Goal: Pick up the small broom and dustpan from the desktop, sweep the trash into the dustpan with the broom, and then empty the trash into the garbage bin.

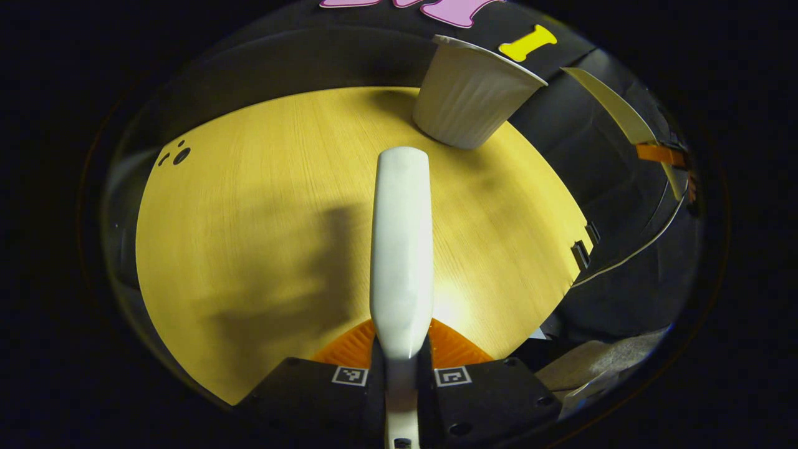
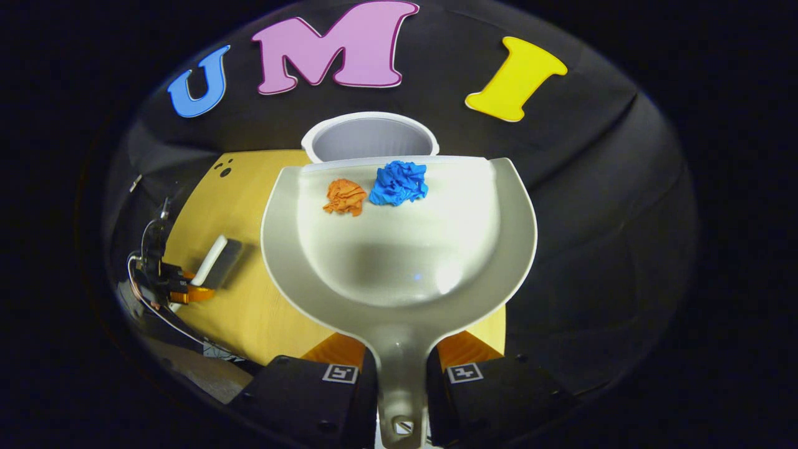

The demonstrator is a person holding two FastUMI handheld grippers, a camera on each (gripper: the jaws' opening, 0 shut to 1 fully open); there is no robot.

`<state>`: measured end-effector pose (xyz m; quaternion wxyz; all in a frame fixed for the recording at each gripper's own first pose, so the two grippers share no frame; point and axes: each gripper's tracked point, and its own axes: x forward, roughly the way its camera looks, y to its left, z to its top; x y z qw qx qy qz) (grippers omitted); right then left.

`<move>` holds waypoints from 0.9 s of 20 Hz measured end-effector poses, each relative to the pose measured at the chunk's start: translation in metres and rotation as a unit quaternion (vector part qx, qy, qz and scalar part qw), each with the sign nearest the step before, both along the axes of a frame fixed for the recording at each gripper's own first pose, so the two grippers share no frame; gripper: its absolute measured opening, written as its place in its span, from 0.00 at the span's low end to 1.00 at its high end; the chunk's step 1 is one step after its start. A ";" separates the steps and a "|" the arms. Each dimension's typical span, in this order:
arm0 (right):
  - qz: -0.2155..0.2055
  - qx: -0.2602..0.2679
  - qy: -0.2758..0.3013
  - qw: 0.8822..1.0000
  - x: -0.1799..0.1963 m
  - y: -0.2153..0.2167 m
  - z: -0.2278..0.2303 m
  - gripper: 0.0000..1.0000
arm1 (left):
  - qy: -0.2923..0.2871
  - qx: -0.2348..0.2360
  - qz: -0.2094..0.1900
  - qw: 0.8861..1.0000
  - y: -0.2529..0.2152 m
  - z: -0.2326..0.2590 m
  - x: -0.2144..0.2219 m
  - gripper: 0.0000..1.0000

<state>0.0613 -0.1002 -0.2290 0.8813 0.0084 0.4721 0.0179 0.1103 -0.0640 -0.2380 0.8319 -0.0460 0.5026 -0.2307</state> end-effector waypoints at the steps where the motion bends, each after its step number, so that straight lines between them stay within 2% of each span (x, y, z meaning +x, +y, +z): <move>1: -0.004 -0.006 -0.001 1.000 0.008 -0.004 0.004 0.36 | 0.001 -0.001 0.000 1.000 0.001 -0.002 -0.001 0.24; 4: -0.006 -0.039 0.012 0.999 0.016 -0.019 0.007 0.36 | 0.003 0.001 0.004 1.000 0.012 -0.007 -0.008 0.24; 8: 0.016 -0.094 0.050 0.994 0.037 -0.041 0.009 0.36 | 0.009 -0.002 0.016 1.000 0.029 -0.014 -0.011 0.24; 12: 0.074 -0.163 0.098 0.979 0.050 -0.060 0.021 0.37 | 0.015 -0.002 0.023 1.000 0.038 -0.020 -0.014 0.24; 13: 0.083 -0.174 0.108 0.975 0.053 -0.062 0.024 0.32 | 0.017 -0.003 0.024 1.000 0.039 -0.021 -0.015 0.24; 14: 0.091 -0.183 0.118 0.972 0.059 -0.062 0.026 0.36 | 0.019 -0.004 0.027 0.999 0.041 -0.023 -0.015 0.24; 18: 0.114 -0.215 0.155 0.958 0.072 -0.066 0.034 0.36 | 0.023 -0.011 0.035 0.999 0.040 -0.027 -0.019 0.24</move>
